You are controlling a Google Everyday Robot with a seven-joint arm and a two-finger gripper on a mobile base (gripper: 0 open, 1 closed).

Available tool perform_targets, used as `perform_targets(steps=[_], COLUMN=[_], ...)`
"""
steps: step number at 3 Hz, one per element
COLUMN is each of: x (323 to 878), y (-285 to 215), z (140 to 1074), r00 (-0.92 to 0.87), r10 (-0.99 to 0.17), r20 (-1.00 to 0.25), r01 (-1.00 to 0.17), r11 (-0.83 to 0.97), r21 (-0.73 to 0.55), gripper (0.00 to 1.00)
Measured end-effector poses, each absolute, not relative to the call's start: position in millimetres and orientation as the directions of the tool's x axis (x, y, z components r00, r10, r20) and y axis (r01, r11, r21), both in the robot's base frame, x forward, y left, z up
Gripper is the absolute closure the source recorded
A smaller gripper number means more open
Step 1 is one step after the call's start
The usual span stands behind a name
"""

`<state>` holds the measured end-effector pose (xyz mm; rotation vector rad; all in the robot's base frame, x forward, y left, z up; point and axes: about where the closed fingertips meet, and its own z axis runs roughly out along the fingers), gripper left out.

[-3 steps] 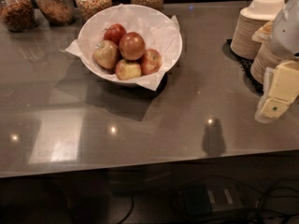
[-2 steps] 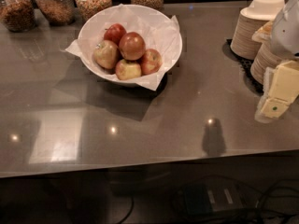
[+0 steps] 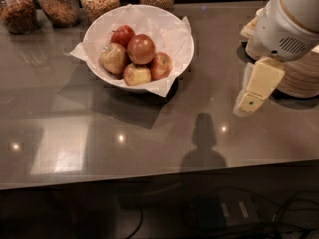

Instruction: Pick apple from white bowl

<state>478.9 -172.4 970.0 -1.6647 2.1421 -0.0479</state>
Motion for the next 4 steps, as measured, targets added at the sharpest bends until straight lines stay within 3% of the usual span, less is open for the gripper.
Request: perform_targets(steps=[4], x=[609], y=[-61], z=[957], r00=[-0.174], r10=[-0.775], r20=[-0.607], r01=[-0.865], r11=[0.415], r21=[-0.282], gripper=[0.00])
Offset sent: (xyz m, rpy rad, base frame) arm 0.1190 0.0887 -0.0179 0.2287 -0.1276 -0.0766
